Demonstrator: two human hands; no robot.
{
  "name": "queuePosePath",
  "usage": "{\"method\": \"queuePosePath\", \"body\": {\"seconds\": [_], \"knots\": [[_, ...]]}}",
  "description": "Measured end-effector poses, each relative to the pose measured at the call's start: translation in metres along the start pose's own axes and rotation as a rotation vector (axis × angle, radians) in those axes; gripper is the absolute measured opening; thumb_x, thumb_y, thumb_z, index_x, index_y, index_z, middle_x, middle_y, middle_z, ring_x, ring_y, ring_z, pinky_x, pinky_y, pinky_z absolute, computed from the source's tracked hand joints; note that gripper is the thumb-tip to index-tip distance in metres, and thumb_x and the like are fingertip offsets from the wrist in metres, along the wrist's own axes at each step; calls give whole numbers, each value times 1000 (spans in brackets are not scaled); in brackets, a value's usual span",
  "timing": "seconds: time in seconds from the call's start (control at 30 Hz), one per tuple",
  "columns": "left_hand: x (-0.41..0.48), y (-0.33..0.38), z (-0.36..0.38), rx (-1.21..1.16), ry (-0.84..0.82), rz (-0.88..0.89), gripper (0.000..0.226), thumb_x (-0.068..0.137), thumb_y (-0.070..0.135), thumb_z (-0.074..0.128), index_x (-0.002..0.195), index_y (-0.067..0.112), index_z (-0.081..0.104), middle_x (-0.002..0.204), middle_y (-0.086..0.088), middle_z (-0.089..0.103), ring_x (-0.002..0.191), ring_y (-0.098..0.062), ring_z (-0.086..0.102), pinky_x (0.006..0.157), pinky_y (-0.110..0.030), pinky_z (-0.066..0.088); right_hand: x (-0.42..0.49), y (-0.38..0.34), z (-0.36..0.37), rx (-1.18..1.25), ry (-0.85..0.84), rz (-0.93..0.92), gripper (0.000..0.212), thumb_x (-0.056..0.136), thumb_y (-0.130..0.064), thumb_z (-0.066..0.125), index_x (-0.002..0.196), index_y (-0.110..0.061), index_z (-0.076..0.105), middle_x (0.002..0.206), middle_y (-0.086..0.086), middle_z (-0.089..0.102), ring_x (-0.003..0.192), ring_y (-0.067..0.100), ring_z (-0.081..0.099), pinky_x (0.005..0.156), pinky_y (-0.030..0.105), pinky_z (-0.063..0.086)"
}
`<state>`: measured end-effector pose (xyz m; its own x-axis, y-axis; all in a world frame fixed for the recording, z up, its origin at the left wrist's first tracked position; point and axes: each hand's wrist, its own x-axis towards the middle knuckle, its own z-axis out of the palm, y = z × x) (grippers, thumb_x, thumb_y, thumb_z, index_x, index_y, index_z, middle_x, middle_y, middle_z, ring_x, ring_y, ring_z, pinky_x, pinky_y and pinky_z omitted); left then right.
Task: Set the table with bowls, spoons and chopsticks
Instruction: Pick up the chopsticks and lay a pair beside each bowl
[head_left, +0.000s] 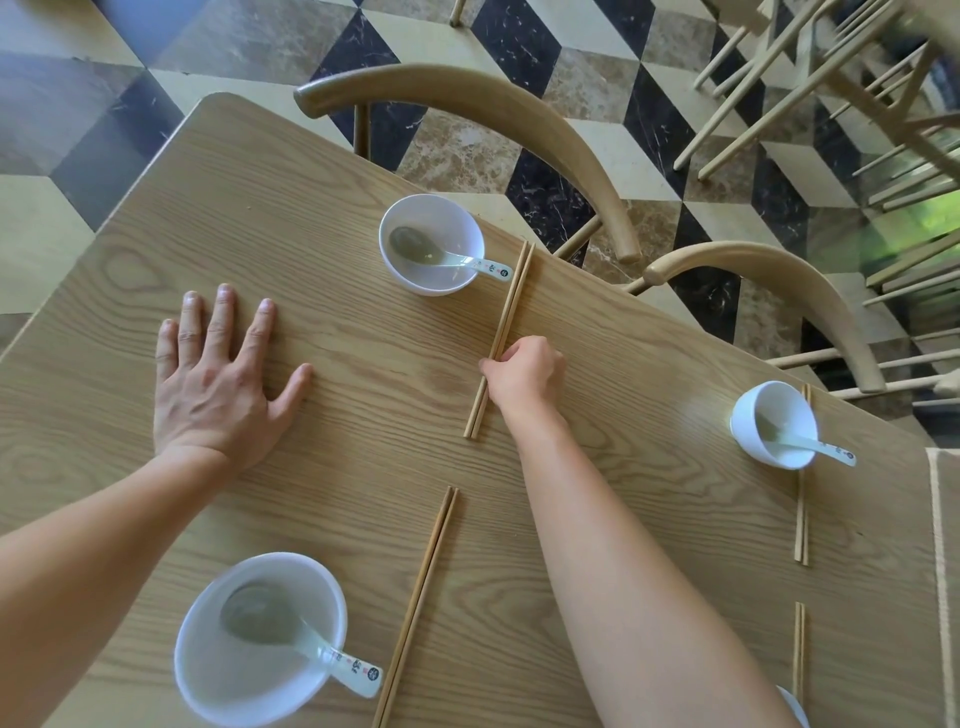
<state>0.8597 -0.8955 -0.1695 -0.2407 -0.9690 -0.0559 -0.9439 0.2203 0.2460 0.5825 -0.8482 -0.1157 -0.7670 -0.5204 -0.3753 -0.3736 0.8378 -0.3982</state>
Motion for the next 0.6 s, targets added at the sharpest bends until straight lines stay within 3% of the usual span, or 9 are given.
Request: {"method": "queuePosePath", "body": {"seconds": [0.33,0.47,0.6], "knots": [[0,0,0,4,-20,-13,83,87,74,31,156,27,29,166,-12,16,153,-35,4,122,-46,-1,2,0,4,-22,-10,-12,22,78,-28,77,86,-9,70,81,12,74,82,24,71,71,22,52],[1,0,-2,3,-30,-4,84,87,74,29,156,27,28,166,-12,15,153,-35,4,122,-46,-1,-1,-1,4,-16,1,-7,25,77,-30,78,87,-9,69,82,12,74,78,26,72,73,30,59],[-2,-2,-2,5,-19,5,84,87,75,27,156,27,27,167,-11,14,153,-35,2,122,-45,-3,-11,1,-5,9,1,5,28,81,-34,76,82,-8,66,73,6,69,69,18,63,67,24,47]]}}
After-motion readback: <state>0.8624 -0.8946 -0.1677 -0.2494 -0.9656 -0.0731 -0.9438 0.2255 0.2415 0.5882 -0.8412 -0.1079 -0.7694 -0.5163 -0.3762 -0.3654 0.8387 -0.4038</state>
